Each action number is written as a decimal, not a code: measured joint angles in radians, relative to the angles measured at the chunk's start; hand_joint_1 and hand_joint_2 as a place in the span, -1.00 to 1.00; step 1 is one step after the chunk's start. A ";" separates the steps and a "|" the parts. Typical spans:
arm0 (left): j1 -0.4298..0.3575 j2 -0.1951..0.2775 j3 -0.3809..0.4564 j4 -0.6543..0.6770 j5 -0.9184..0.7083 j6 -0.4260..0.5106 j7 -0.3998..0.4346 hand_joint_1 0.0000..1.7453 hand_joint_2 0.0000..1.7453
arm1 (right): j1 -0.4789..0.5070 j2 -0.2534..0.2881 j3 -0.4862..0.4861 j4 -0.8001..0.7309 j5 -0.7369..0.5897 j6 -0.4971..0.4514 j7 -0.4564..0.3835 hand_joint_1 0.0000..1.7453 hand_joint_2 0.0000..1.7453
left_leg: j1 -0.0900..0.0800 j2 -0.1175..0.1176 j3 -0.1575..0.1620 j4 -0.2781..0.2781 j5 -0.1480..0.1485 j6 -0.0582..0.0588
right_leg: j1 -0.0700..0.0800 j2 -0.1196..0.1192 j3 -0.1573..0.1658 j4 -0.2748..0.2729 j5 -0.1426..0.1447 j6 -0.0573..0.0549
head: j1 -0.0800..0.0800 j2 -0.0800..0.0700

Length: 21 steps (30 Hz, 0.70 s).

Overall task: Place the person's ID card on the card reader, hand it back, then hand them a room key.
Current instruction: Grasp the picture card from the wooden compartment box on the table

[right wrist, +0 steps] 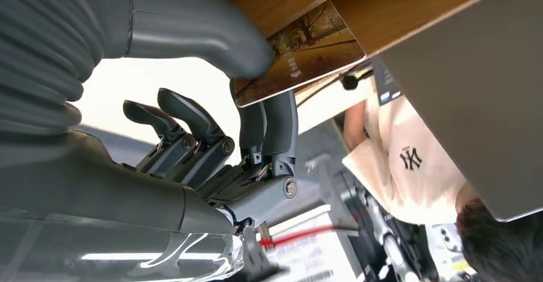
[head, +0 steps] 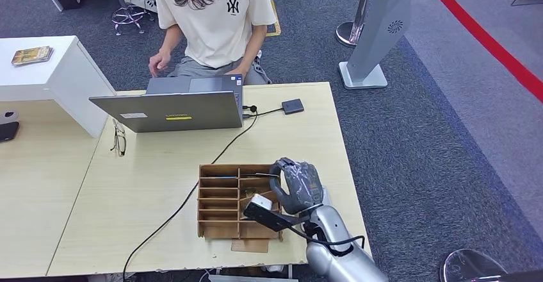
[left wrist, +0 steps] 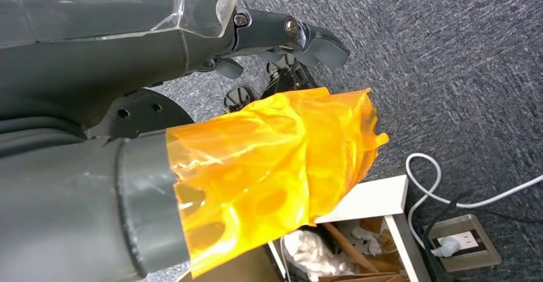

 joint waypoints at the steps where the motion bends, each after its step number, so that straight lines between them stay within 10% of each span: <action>1: 0.000 0.000 0.000 0.000 0.001 -0.001 -0.002 -1.00 -1.00 | 0.001 0.000 -0.004 -0.004 -0.036 0.007 -0.019 1.00 1.00 | 0.000 0.000 0.000 0.000 0.000 0.000 | 0.000 0.000 0.000 0.000 0.000 0.000 | 0.000 0.000; 21: -0.001 0.000 0.015 0.010 0.007 -0.030 -0.058 -1.00 -1.00 | 0.062 0.013 -0.102 -0.276 -0.593 0.067 -0.243 1.00 1.00 | 0.000 0.000 0.000 0.000 0.000 0.000 | 0.000 0.000 0.000 0.000 0.000 0.000 | 0.000 0.000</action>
